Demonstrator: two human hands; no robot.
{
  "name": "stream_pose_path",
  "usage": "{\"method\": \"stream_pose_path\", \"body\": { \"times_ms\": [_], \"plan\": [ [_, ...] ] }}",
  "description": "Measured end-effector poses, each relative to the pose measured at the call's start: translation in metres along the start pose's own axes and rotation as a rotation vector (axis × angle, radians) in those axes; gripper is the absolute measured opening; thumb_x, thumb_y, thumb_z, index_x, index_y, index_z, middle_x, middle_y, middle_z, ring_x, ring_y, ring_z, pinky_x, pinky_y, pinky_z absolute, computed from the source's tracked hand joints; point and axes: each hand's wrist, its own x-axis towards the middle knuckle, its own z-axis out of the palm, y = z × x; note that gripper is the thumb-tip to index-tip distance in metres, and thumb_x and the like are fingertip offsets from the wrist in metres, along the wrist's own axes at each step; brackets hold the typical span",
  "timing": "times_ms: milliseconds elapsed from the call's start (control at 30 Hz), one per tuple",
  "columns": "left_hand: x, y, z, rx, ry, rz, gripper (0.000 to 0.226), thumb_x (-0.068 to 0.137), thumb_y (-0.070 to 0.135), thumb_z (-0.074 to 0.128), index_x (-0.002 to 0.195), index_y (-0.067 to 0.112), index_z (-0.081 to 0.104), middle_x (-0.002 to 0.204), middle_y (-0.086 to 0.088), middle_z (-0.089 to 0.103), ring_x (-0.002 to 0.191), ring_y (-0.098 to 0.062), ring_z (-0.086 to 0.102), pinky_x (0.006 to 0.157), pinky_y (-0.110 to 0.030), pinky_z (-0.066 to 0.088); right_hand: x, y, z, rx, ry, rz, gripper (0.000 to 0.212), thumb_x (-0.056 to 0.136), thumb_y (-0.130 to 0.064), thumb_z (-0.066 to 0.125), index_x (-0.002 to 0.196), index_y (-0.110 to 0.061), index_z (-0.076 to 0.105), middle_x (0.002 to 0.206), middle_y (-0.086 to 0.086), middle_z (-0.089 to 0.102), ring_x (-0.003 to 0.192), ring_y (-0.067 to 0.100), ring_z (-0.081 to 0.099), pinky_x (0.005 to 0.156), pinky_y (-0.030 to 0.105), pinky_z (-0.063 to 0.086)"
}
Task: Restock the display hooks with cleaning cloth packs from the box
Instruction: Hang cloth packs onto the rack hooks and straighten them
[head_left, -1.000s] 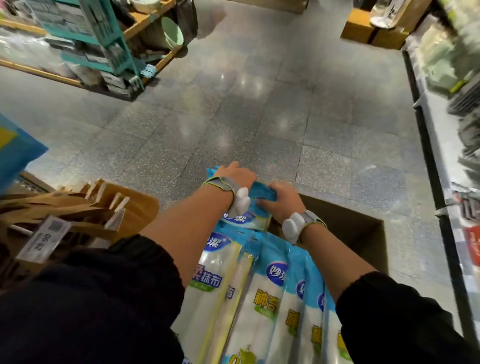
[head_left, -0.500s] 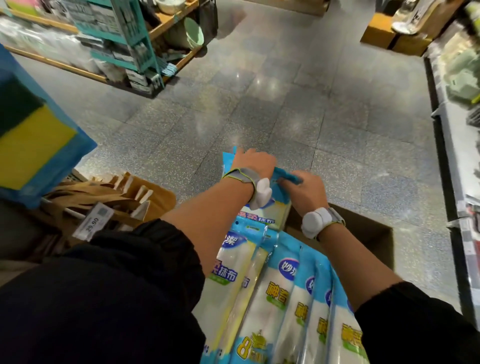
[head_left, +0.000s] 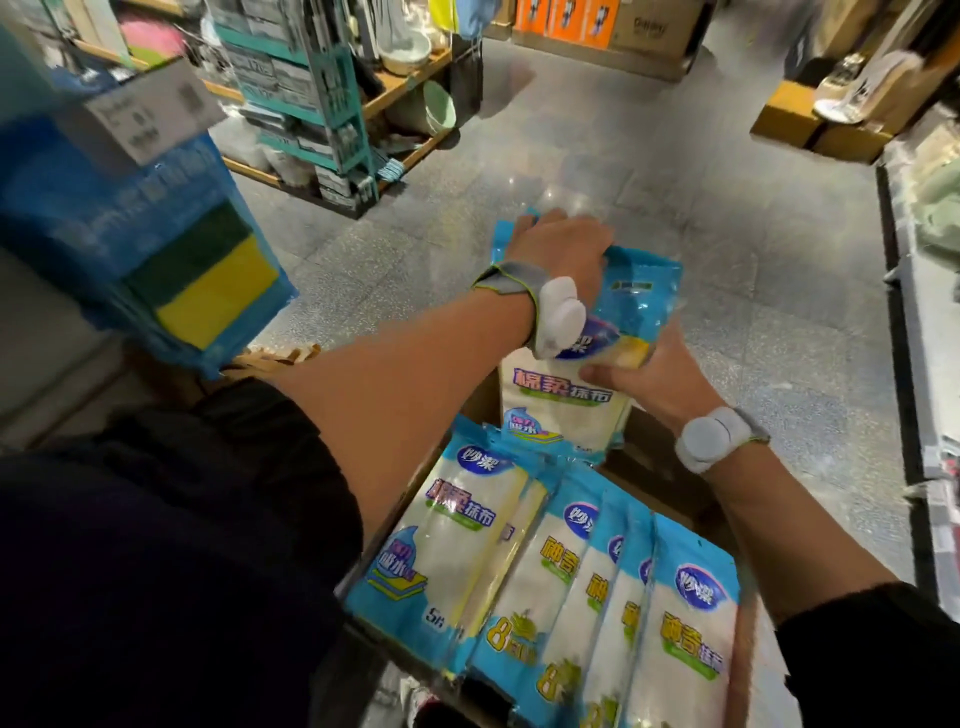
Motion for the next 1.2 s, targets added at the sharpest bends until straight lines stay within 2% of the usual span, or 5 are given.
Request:
{"method": "stream_pose_path", "body": {
  "times_ms": [133, 467, 667, 900, 1200],
  "plan": [
    [-0.017, 0.018, -0.031, -0.004, 0.069, -0.007, 0.028, 0.103, 0.027, 0.045, 0.124, 0.019, 0.061, 0.130, -0.004, 0.063, 0.126, -0.031, 0.050, 0.105, -0.042, 0.036, -0.022, -0.029, -0.008, 0.089, -0.002, -0.146, 0.064, 0.068, -0.002, 0.089, 0.124, -0.011, 0.060, 0.111, 0.000, 0.074, 0.098, 0.009, 0.073, 0.077, 0.021, 0.059],
    [-0.056, 0.041, -0.049, 0.090, 0.104, -0.123, 0.035, 0.098, 0.044, 0.049, 0.125, 0.029, 0.065, 0.129, -0.004, 0.065, 0.124, -0.033, 0.054, 0.103, -0.042, 0.039, -0.069, -0.035, 0.004, 0.429, -0.032, 0.022, 0.057, 0.073, -0.006, 0.081, 0.126, -0.010, 0.061, 0.112, 0.015, 0.074, 0.100, 0.035, 0.073, 0.085, 0.054, 0.060],
    [-0.113, 0.011, 0.040, -0.379, 0.049, -0.459, 0.097, 0.078, 0.071, 0.062, 0.154, 0.017, 0.036, 0.152, -0.009, 0.047, 0.138, -0.033, 0.046, 0.113, -0.045, 0.040, -0.091, 0.025, 0.029, 0.622, -0.119, 0.385, 0.040, 0.084, -0.014, 0.070, 0.123, -0.013, 0.066, 0.112, 0.018, 0.074, 0.103, 0.041, 0.070, 0.092, 0.059, 0.055],
    [-0.188, -0.002, 0.163, -0.962, -0.417, -0.807, 0.050, 0.090, 0.061, 0.065, 0.111, 0.016, 0.070, 0.090, 0.001, 0.075, 0.063, -0.004, 0.073, 0.052, -0.014, 0.055, -0.105, 0.110, 0.055, 0.666, -0.144, 0.753, 0.048, 0.081, -0.030, 0.073, 0.127, -0.018, 0.064, 0.115, 0.017, 0.074, 0.110, 0.037, 0.069, 0.097, 0.056, 0.054],
    [-0.194, 0.017, 0.225, -0.816, -0.459, -0.888, 0.063, 0.084, 0.052, 0.077, 0.131, 0.013, 0.062, 0.127, -0.002, 0.068, 0.112, -0.025, 0.065, 0.086, -0.028, 0.050, -0.102, 0.154, 0.078, 0.318, 0.007, 0.733, 0.059, 0.073, -0.050, 0.079, 0.122, -0.019, 0.067, 0.105, 0.004, 0.077, 0.090, 0.022, 0.076, 0.081, 0.036, 0.061]
  ]
}}
